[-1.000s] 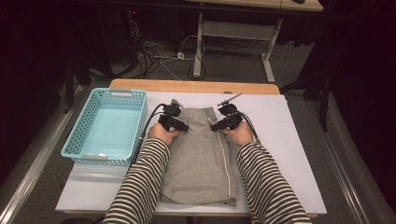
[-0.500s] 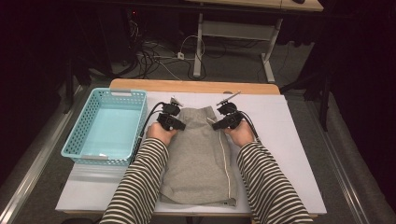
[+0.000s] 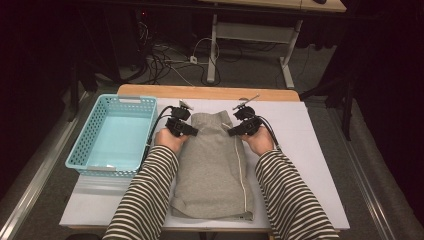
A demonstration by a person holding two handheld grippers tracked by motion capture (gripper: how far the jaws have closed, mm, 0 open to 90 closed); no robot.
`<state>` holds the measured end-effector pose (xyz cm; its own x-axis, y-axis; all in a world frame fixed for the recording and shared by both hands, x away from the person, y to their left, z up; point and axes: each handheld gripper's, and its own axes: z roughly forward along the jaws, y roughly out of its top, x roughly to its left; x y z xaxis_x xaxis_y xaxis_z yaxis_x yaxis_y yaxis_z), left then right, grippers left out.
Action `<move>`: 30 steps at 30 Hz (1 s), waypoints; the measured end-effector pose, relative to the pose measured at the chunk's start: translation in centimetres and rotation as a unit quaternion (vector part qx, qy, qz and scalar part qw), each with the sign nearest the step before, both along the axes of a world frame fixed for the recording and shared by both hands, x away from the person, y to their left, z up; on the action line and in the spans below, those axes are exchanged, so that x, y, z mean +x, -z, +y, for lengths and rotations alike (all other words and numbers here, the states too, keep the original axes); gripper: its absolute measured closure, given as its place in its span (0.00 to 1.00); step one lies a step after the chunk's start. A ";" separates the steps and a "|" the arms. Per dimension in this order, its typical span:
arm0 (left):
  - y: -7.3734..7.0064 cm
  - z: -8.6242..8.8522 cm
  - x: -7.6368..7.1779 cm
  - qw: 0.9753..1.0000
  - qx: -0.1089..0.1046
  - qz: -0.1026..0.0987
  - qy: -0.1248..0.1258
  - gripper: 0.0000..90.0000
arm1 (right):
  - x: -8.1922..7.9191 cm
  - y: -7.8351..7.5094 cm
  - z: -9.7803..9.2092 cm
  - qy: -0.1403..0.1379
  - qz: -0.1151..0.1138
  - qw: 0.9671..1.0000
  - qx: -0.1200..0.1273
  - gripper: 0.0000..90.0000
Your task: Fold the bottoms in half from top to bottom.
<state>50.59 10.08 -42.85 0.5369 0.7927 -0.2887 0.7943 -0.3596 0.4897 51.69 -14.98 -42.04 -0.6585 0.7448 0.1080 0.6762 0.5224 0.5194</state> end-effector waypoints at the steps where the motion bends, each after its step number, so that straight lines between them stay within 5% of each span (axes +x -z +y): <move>1: -0.2 0.1 0.1 1.000 0.000 -0.002 -0.001 0.91 | 0.0 -0.2 0.0 0.000 -0.004 1.000 0.000 0.92; 9: -2.2 0.3 1.2 0.999 -0.001 -0.031 -0.012 0.91 | 0.6 -2.2 0.8 0.013 -0.043 0.999 -0.007 0.92; 30: -2.9 1.1 -1.6 0.999 -0.010 -0.041 0.020 0.91 | -2.2 -2.8 -0.1 -0.014 -0.057 0.998 0.014 0.92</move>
<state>49.03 11.19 -39.99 0.5912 0.7641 -0.2582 0.7359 -0.3800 0.5604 49.47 -15.07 -39.26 -0.6887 0.7231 0.0526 0.5970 0.5244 0.6071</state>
